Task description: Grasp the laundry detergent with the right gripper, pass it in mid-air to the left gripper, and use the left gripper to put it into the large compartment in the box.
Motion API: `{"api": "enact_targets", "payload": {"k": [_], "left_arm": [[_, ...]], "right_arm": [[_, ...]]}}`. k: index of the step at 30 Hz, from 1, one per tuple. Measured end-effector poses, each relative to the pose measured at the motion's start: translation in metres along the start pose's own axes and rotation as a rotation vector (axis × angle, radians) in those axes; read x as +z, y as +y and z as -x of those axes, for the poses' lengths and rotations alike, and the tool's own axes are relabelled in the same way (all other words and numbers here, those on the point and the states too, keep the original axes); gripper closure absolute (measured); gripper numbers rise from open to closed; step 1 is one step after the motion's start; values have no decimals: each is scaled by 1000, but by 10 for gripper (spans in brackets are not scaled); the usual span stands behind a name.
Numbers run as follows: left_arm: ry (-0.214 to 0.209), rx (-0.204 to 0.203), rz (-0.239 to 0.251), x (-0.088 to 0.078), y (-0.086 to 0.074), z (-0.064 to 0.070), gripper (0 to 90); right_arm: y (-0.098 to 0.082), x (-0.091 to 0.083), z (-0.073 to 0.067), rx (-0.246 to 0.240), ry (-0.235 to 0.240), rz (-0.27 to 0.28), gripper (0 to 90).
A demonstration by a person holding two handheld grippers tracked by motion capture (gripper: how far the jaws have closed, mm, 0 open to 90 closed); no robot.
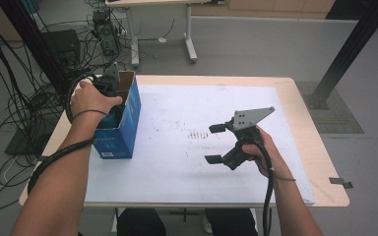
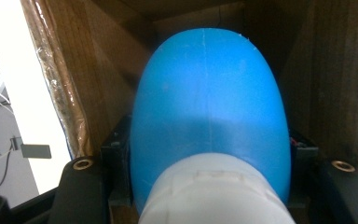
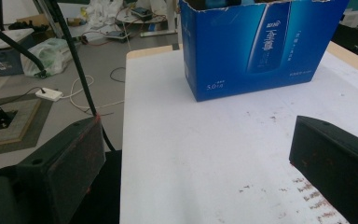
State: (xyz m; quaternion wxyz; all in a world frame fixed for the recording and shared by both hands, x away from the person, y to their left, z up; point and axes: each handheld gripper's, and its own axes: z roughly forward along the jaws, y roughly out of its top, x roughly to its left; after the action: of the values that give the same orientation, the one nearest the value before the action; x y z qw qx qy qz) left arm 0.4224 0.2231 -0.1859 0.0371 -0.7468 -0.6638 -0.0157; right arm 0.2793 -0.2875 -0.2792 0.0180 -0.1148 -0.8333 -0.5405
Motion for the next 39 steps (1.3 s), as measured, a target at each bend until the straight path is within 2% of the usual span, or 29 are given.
{"api": "enact_targets", "payload": {"k": [39], "left_arm": [[7,-2,0,0,1,3,379]], "right_arm": [[-2,0,1,4,-5,2,32]]}}
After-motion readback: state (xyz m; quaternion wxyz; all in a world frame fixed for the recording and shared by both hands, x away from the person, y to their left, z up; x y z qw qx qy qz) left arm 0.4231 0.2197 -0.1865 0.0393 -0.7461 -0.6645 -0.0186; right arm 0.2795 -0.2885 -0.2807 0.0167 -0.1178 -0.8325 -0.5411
